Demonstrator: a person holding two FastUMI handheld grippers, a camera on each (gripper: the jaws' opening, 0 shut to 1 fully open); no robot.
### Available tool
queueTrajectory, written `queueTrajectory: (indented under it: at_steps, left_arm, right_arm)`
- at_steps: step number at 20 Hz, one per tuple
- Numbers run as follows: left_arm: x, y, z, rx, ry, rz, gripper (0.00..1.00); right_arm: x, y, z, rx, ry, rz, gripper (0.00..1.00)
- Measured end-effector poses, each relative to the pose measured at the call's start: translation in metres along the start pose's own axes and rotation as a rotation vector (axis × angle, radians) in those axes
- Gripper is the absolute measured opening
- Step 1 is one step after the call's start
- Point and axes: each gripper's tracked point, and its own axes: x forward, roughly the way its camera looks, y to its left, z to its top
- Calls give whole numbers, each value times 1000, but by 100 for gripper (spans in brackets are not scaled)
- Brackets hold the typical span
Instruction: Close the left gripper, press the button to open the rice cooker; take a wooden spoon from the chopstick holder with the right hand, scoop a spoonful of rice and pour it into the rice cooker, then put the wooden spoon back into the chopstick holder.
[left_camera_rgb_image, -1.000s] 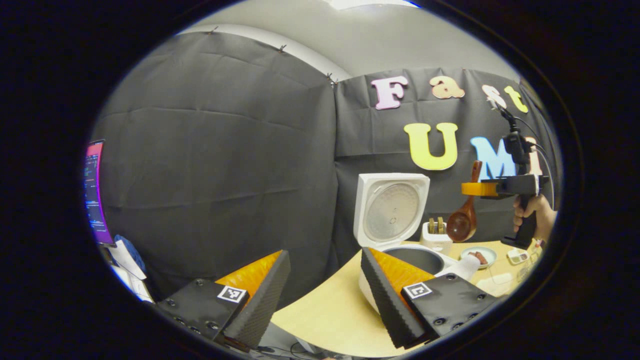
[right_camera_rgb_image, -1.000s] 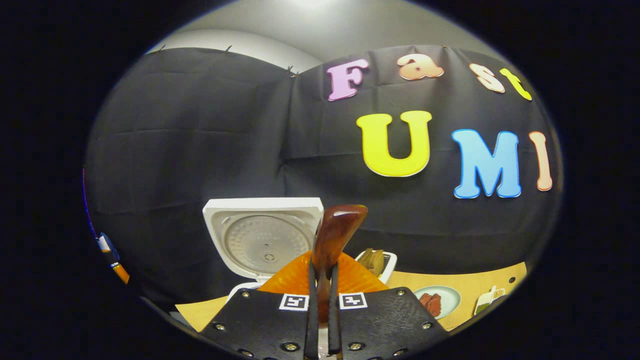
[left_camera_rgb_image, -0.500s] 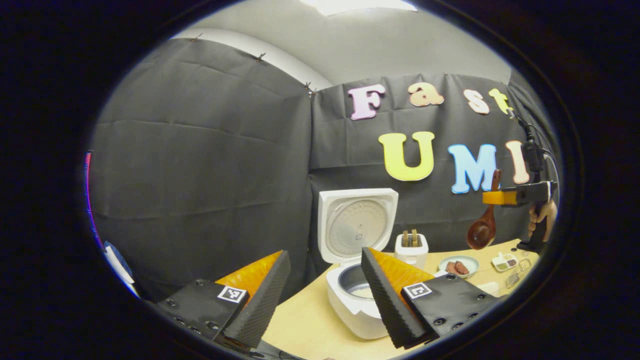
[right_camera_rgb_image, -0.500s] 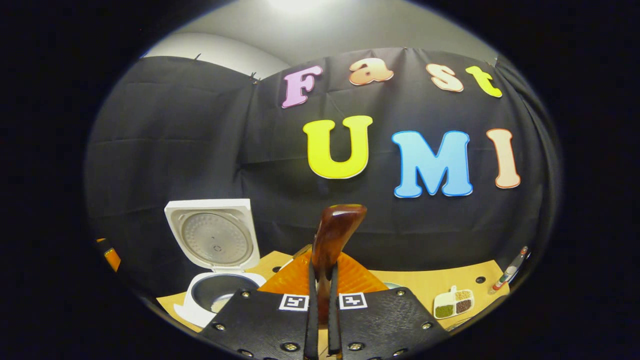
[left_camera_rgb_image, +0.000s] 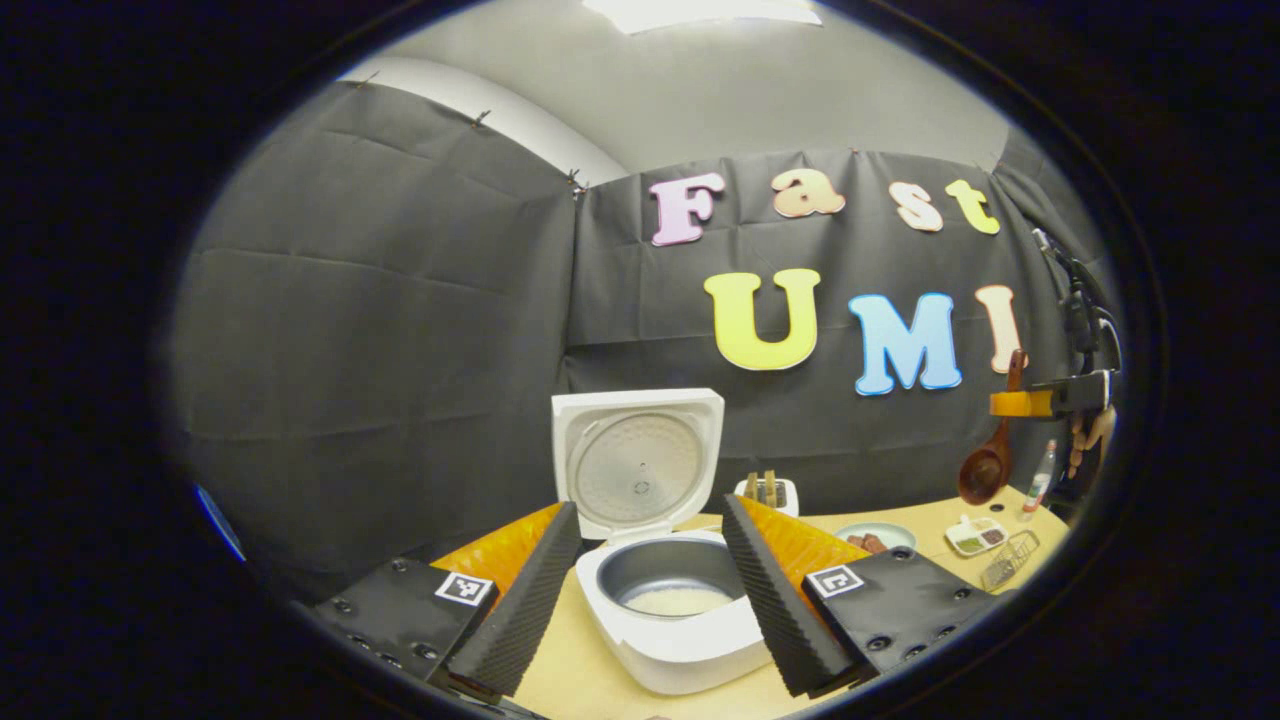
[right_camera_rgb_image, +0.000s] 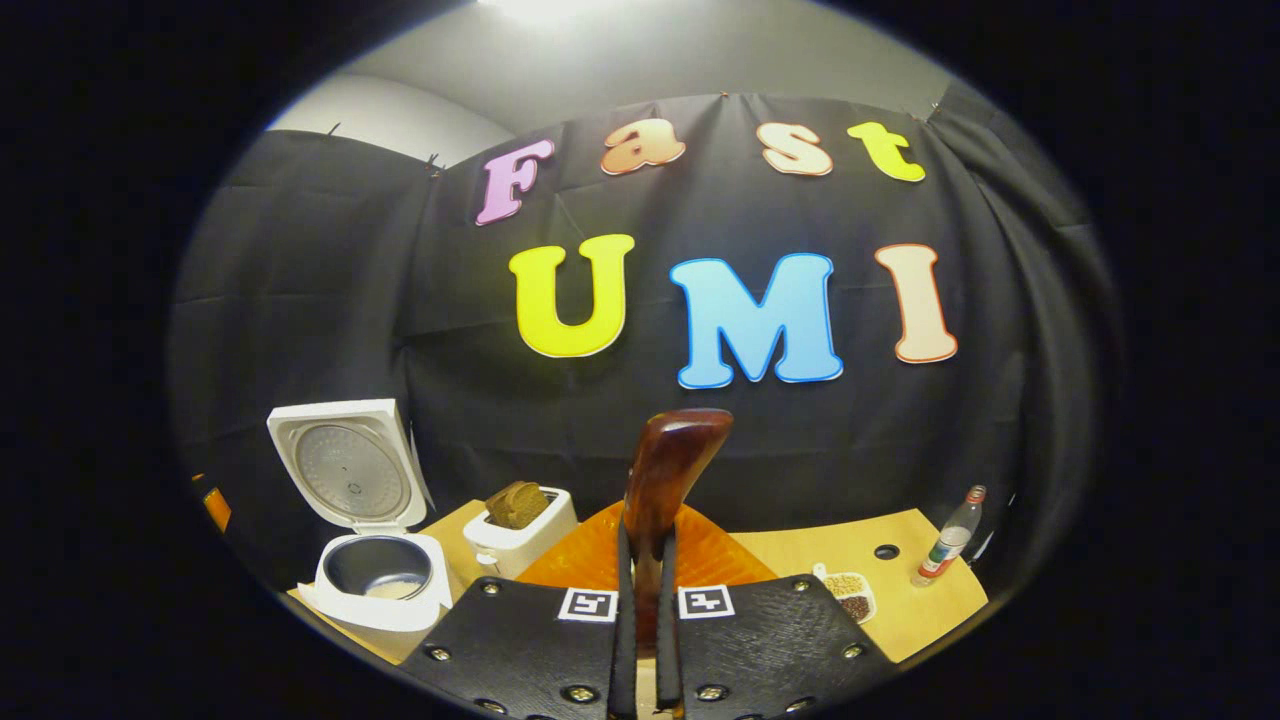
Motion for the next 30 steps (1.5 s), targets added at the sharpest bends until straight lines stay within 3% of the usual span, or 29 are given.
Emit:
queueTrajectory:
  at_steps: [7, 16, 24, 30]
  left_arm:
    - [4, -48, 6, 7, 0, -49, 100]
    - [3, -76, 20, 48, -9, -50, 100]
    - [-4, -84, 27, 84, -13, -25, 99]
    - [-4, -77, 29, 86, -19, 3, 100]
  right_arm:
    - [-19, -85, -17, 50, 20, -115, 8]
    - [-37, -177, -96, 152, 148, -256, 8]
    - [-37, -198, -175, 255, 289, -285, 8]
    - [-41, -194, -209, 295, 376, -297, 12]
